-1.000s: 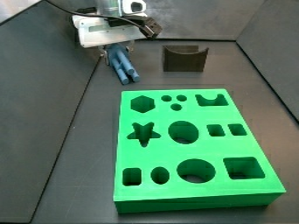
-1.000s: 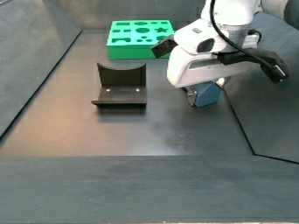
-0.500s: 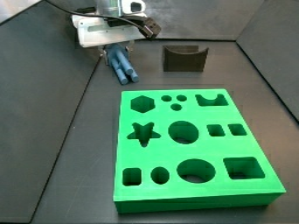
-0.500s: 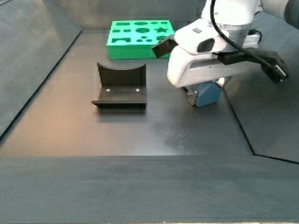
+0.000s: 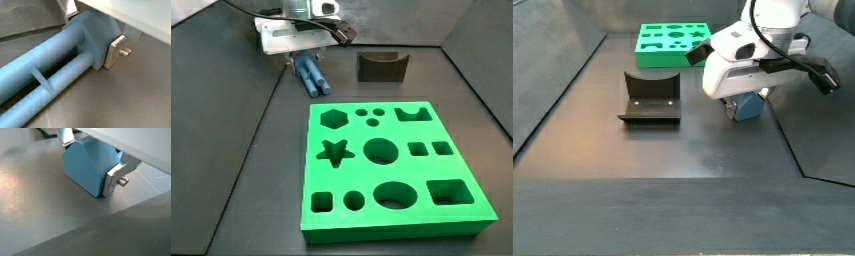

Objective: Pick up the 3 prong object. Move up. Rotate the 3 prong object. Place the 3 prong object on the fixture. Regrasp the 3 prong object. Move to above the board. Insert the 3 prong object.
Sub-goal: Move up.

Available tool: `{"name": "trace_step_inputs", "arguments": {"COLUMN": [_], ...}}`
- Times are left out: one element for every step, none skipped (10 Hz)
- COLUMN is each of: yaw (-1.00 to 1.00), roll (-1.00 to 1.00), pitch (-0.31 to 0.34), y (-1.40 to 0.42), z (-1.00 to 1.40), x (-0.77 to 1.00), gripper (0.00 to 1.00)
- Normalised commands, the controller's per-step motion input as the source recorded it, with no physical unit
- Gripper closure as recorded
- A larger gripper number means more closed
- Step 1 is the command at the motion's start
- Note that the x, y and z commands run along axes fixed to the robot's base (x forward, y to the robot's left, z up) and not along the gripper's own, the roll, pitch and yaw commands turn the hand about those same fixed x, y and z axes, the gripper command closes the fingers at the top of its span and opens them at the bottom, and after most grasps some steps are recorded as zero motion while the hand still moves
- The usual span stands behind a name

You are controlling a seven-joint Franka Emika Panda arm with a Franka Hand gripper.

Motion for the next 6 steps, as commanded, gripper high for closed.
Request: {"name": "trace_step_inputs", "arguments": {"yaw": [0.00,0.00,0.00,-0.01,-0.01,-0.02], "roll": [0.00,0.01,0.01,0.01,0.01,0.02], "pitch": [0.000,0.001,0.037,0.065,0.066,0.056], "y": [0.00,0.06,0.06,0.04,0.03,0.02], "z": [0.83,0.80,0.70,0.55,0.43,0.26], "x": [0.00,0.05,0.03,0.01,0.00,-0.01], "gripper": [1.00,1.00,1.00,1.00,1.00,1.00]}}
